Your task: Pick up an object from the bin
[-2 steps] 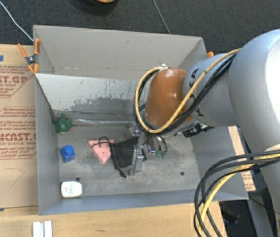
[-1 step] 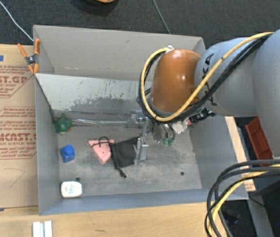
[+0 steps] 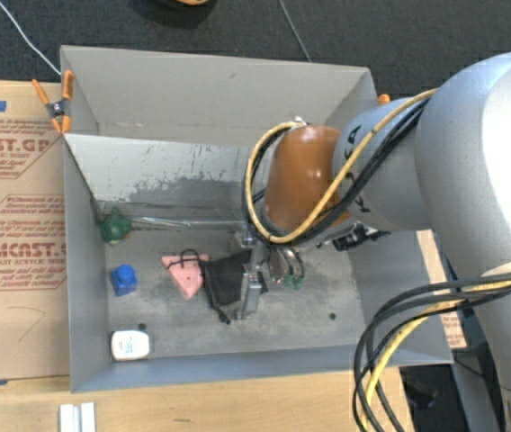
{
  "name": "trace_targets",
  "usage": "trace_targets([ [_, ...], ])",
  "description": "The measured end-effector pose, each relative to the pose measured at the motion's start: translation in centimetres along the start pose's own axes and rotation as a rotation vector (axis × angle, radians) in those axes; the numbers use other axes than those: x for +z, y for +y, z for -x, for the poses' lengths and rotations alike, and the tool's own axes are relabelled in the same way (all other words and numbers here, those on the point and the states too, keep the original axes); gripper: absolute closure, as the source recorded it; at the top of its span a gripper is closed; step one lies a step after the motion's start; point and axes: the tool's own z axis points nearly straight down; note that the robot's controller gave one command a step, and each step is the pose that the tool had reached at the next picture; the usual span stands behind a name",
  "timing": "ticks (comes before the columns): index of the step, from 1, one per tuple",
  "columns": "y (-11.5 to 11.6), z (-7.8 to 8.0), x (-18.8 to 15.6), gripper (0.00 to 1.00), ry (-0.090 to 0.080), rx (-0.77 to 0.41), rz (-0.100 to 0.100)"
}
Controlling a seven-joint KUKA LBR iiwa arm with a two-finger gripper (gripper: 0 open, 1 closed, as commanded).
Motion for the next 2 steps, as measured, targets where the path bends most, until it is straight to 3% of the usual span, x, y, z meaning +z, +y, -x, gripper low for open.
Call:
trace_targets([
  [1,-0.06,0.13,-0.13,0.00,-0.008,-0.035,0.000],
  [2,0.08,0.04,-0.02,1.00,-0.001,0.000,0.002],
])
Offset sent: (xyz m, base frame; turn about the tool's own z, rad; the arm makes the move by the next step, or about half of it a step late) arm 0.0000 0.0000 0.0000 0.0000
